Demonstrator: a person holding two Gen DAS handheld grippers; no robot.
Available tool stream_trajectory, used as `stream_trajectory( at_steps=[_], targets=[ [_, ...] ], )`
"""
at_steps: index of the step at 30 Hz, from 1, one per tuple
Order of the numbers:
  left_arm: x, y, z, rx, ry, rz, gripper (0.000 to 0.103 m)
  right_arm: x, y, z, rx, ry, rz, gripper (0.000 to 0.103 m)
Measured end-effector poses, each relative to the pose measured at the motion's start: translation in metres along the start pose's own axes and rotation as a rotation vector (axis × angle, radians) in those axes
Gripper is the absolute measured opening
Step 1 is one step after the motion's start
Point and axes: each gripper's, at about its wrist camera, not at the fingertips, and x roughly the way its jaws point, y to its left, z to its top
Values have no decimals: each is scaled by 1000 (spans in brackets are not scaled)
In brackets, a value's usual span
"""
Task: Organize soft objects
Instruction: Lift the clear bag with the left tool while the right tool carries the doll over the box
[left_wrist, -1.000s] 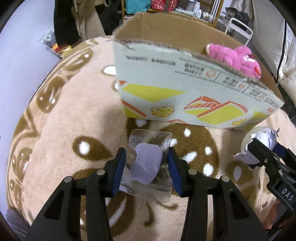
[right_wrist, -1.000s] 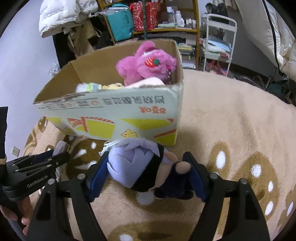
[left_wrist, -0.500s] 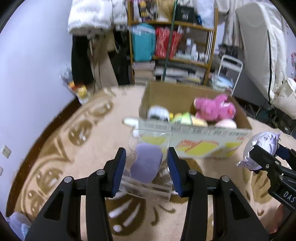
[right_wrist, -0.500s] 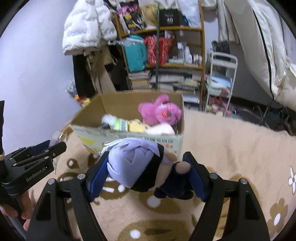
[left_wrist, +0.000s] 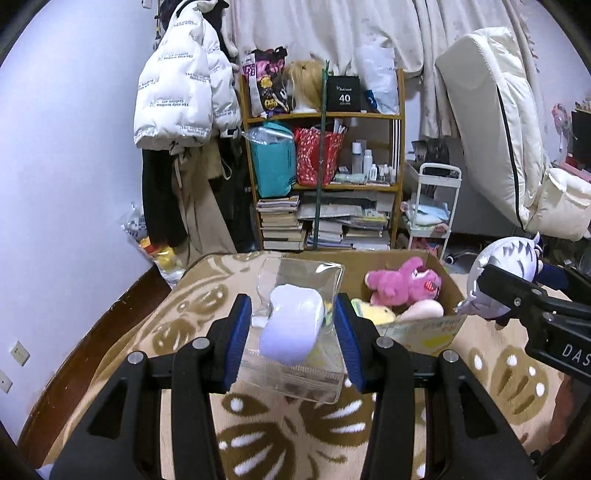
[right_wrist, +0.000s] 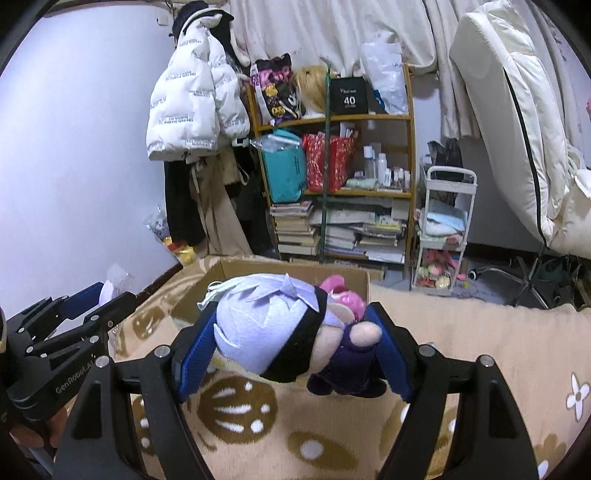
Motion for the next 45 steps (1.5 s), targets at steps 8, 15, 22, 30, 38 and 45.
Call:
stream_trajectory(
  at_steps=[8, 15, 22, 30, 38, 45],
  targets=[
    [10, -5, 21, 14, -48, -15, 44, 11, 2, 18, -25, -44, 14, 82],
    [29, -8, 32, 42, -57, -12, 44, 29, -1, 19, -31, -40, 26, 82],
    [53, -3, 42, 36, -40, -17, 45, 41, -4, 20, -52, -38, 25, 83],
    [78, -2, 43, -8, -23, -64, 45, 63, -14, 17, -58, -26, 37, 83],
    [104, -3, 34, -21, 13, -61, 45, 82, -23, 8, -34, -39, 37, 84],
    [124, -16, 23, 29, 47, -44, 46, 101, -29, 3, -13, -16, 43, 85]
  ],
)
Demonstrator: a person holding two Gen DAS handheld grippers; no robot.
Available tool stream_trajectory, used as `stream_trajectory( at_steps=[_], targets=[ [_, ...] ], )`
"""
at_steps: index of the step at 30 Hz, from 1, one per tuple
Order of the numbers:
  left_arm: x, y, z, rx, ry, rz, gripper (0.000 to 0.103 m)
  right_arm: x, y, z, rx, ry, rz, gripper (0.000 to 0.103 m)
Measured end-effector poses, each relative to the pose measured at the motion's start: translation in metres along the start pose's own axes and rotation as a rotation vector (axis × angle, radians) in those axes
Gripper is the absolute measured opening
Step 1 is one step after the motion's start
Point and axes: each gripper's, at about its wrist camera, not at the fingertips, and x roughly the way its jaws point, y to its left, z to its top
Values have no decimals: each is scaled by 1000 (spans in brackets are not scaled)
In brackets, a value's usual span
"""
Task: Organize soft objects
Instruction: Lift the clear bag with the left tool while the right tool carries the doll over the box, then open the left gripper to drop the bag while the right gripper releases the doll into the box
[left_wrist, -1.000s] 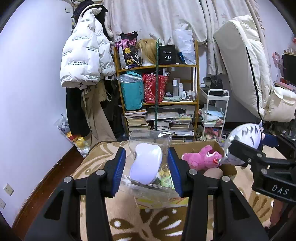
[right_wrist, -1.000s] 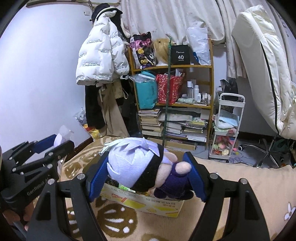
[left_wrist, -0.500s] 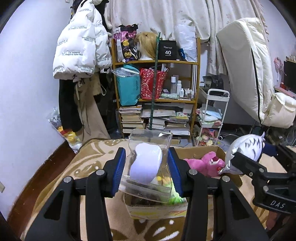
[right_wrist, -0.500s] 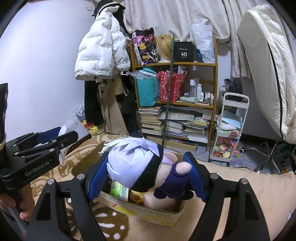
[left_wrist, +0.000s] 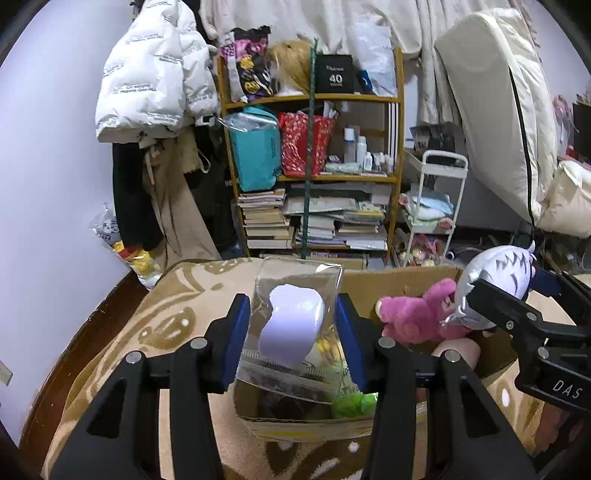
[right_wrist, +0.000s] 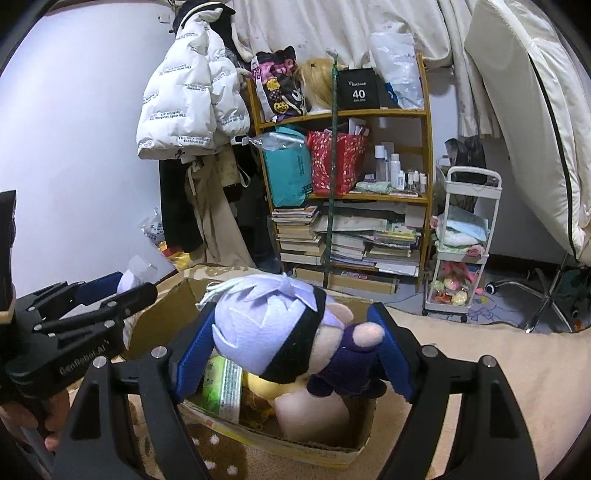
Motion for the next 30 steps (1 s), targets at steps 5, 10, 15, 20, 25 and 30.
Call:
stream_trajectory(
  at_steps=[5, 10, 15, 20, 25, 30],
  targets=[
    [8, -6, -2, 7, 18, -5, 47, 9, -4, -4, 11, 22, 8, 87],
    [11, -1, -2, -17, 28, 4, 54, 10, -2, -4, -13, 24, 3, 89],
    [11, 6, -2, -32, 58, 11, 57, 9, -1, -3, -2, 27, 15, 91],
    [-1, 12, -2, -14, 58, 52, 73, -1, -1, -1, 14, 9, 10, 98],
    [-17, 23, -2, -48, 71, 53, 93, -21, -2, 4, 23, -24, -25, 103],
    [-38, 33, -5, -76, 61, 79, 96, -43, -1, 7, 22, -36, -50, 103]
  ],
)
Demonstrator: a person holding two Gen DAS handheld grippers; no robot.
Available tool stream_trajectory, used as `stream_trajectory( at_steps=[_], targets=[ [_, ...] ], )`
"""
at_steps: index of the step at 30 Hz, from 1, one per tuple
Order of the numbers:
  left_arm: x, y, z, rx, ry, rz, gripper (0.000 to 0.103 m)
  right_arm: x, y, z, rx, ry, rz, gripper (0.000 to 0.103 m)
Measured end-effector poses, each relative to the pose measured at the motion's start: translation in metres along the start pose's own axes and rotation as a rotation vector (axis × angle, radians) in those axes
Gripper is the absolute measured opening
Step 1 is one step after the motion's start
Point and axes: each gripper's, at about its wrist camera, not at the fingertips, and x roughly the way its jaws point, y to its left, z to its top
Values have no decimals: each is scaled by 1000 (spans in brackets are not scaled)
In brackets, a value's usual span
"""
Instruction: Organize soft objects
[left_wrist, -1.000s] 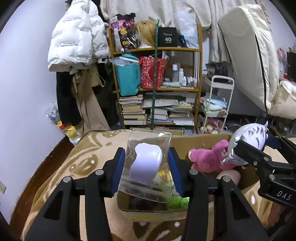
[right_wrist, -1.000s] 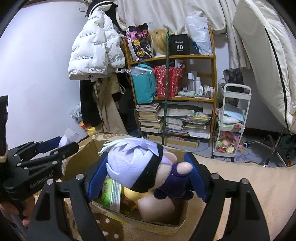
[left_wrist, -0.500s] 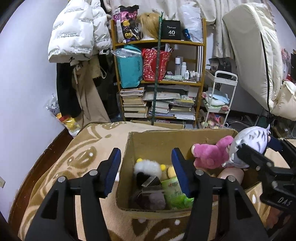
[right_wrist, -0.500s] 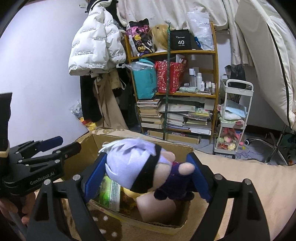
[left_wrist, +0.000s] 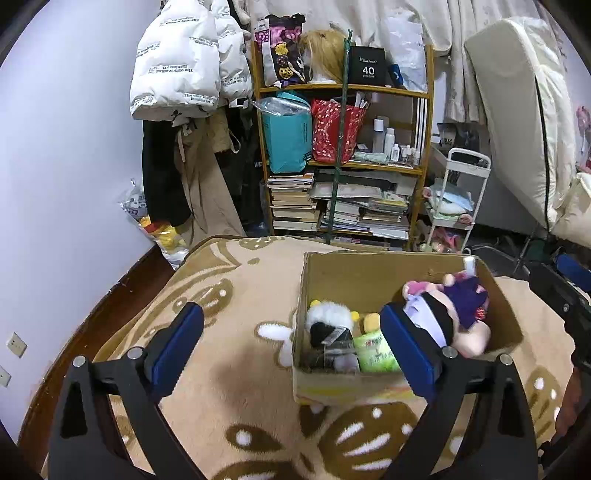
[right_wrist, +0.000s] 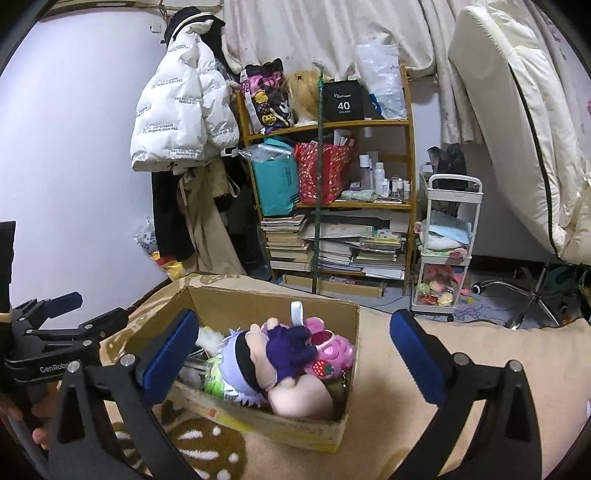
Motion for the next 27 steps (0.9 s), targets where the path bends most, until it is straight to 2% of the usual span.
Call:
stream_trajectory(
  at_steps=[11, 14, 18, 27],
  targets=[
    [-71, 7, -13, 33, -82, -19, 99, -67, 4, 3, -7, -40, -27, 103],
    [-89, 9, -20, 22, -85, -50, 99, -88, 6, 0, -12, -56, -36, 103],
    [-114, 12, -33, 34, -116, -30, 99, -115, 7, -5, -24, -78, -55, 103],
    [-154, 29, -56, -4, -150, -43, 99, -153, 9, -14, -48, -100, -90, 103]
  ],
)
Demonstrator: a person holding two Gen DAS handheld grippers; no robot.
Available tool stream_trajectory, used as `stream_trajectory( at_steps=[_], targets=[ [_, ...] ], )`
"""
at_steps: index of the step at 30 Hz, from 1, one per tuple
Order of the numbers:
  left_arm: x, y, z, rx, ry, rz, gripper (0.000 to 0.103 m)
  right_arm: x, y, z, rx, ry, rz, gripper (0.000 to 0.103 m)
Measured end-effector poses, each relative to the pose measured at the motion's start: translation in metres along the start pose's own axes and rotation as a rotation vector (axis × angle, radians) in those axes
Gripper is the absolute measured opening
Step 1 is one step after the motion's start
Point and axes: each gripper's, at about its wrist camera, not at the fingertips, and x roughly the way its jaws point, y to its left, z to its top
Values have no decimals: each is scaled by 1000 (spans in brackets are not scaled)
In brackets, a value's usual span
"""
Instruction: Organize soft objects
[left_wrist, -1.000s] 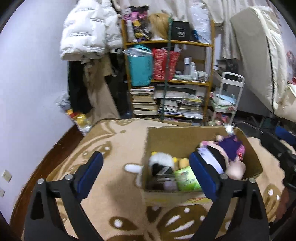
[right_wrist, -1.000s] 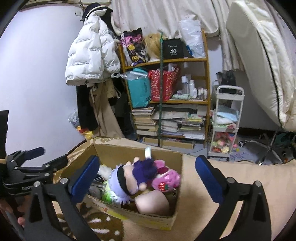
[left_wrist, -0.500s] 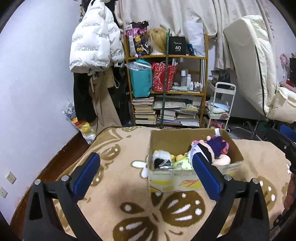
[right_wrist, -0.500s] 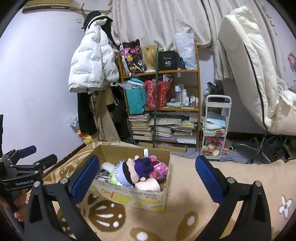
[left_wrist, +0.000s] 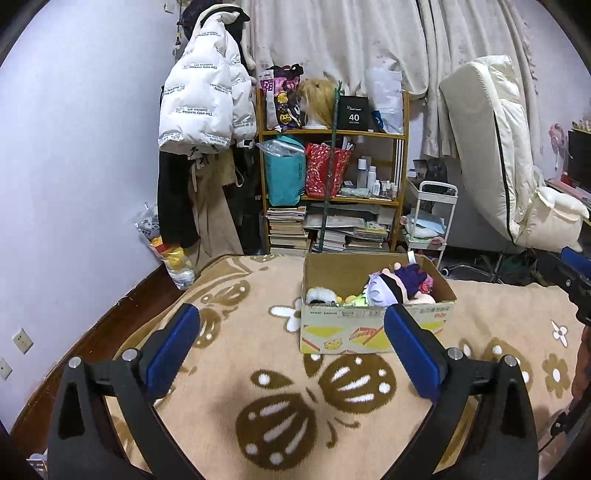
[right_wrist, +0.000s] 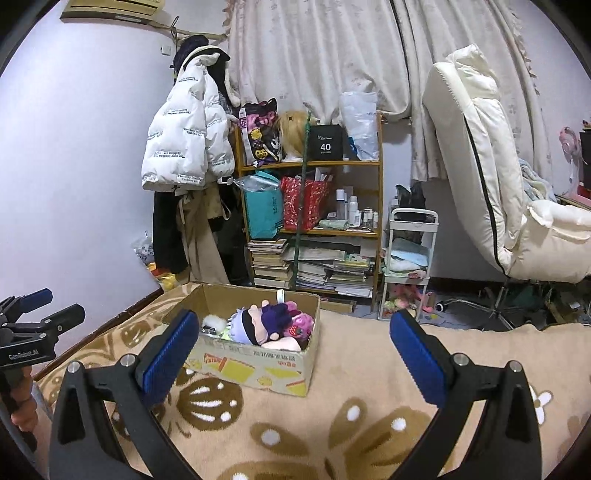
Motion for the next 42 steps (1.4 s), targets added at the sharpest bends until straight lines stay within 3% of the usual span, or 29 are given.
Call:
stream_trajectory(
  at_steps=[7, 15, 29, 42],
  targets=[
    [-7, -7, -9, 46, -14, 15, 99, -13, -4, -3, 28, -2, -18, 103],
    [12, -10, -16, 44, 44, -9, 99, -1, -12, -10, 52, 24, -30, 103],
    [36, -21, -23, 71, 88, -4, 99, 18, 4, -20, -20, 65, -51, 103],
    [25, -21, -23, 62, 41, 8, 99, 24, 9, -22, -19, 84, -44, 103]
  ],
)
